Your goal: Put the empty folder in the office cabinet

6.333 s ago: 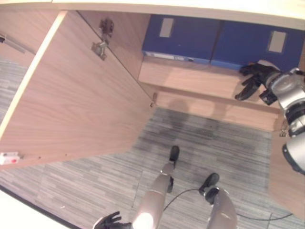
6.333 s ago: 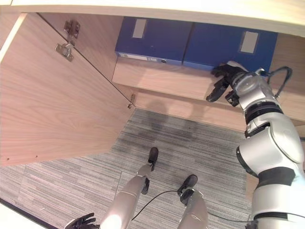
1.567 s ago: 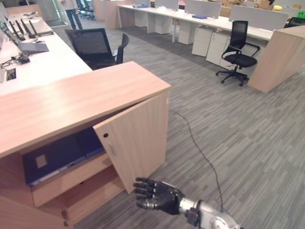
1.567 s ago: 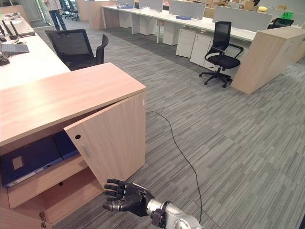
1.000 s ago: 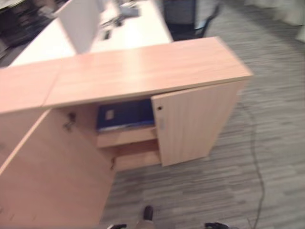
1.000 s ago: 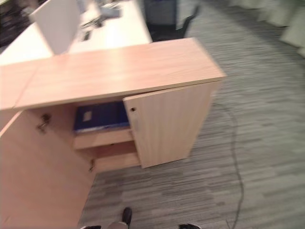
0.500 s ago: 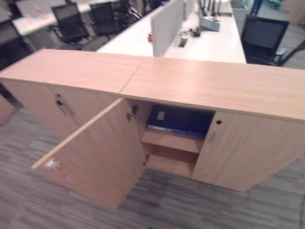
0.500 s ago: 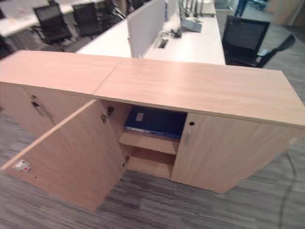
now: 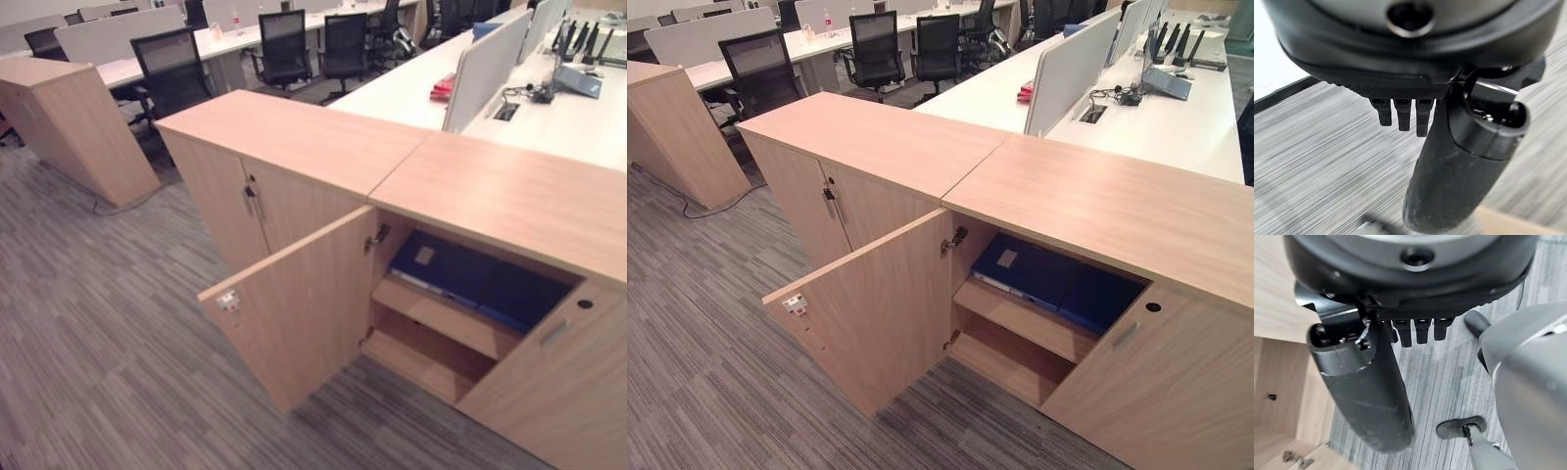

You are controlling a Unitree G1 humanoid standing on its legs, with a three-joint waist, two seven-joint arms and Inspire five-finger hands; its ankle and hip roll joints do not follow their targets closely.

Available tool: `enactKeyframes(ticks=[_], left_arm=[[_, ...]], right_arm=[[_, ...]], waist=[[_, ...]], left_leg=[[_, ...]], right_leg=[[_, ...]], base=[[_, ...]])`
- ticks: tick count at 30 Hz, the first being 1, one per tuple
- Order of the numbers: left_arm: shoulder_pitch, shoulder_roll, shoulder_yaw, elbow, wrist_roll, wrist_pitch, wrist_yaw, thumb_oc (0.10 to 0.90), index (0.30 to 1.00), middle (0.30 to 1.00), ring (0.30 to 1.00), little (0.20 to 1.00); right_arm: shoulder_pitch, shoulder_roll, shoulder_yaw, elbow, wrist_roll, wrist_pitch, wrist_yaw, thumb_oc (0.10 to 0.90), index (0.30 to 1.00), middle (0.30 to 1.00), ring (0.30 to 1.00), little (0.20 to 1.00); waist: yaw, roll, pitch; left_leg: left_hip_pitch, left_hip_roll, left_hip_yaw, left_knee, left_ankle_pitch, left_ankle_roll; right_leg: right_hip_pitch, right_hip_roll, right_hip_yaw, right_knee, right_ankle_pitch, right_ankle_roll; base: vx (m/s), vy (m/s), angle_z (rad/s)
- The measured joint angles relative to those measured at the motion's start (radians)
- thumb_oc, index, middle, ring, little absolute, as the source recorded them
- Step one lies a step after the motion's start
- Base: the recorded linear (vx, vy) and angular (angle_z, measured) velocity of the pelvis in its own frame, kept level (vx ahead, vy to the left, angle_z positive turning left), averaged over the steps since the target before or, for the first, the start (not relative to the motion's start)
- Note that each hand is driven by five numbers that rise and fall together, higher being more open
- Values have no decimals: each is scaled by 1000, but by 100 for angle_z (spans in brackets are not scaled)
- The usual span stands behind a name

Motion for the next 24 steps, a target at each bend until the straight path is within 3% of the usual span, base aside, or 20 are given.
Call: enactKeyframes(ticks=[1,4,8,10,11,17,24], left_arm=[[-4,42,3,-93,33,-27,42,800,900,900,900,900],[0,57,3,-295,80,-12,56,800,900,900,900,900],[-35,97,2,-384,149,-32,84,800,900,900,900,900],[-47,128,0,-430,164,-27,92,800,900,900,900,900],[-61,161,0,-456,191,-28,91,800,900,900,900,900],[-121,233,-1,-467,222,-20,90,800,900,900,900,900],[-246,373,-46,-411,229,1,91,800,900,900,900,900]], right_arm=[[6,1,0,0,0,-1,-3,800,900,900,900,900],[40,-26,-4,-1,0,-9,-5,800,900,900,900,900],[70,-46,-4,-1,-1,-12,-15,800,900,900,900,900],[75,-45,-3,-6,-1,-11,-12,800,900,900,900,900],[76,-40,-1,-17,-1,-10,-8,800,900,900,900,900],[76,-26,30,-51,-18,-12,2,800,900,900,900,900],[80,-5,41,-67,-18,-9,25,800,900,900,900,900]], waist=[[0,-17,-4],[-2,-9,-9],[-12,-15,-8],[-34,-25,-10],[-37,-42,-9],[-79,-69,-3],[-84,-79,2]], left_leg=[[-1,-5,12,-1,-6,-2],[-2,9,19,-1,1,-18],[0,18,39,3,5,-27],[2,22,50,3,-1,-36],[4,29,66,3,4,-31],[19,35,97,3,-5,-46],[23,43,121,3,-4,-45]], right_leg=[[-19,7,-2,-16,19,-3],[-24,39,4,-44,17,-2],[-27,53,23,-65,17,-2],[-32,57,33,-70,17,-2],[-47,63,52,-76,17,-3],[-57,64,88,-81,17,-2],[-66,75,110,-84,17,-3]], base=[[-4,5,-15],[0,-7,-11],[1,-19,-15],[-6,-24,-24],[-6,-18,-26],[1,-16,-19],[-4,-16,-8]])
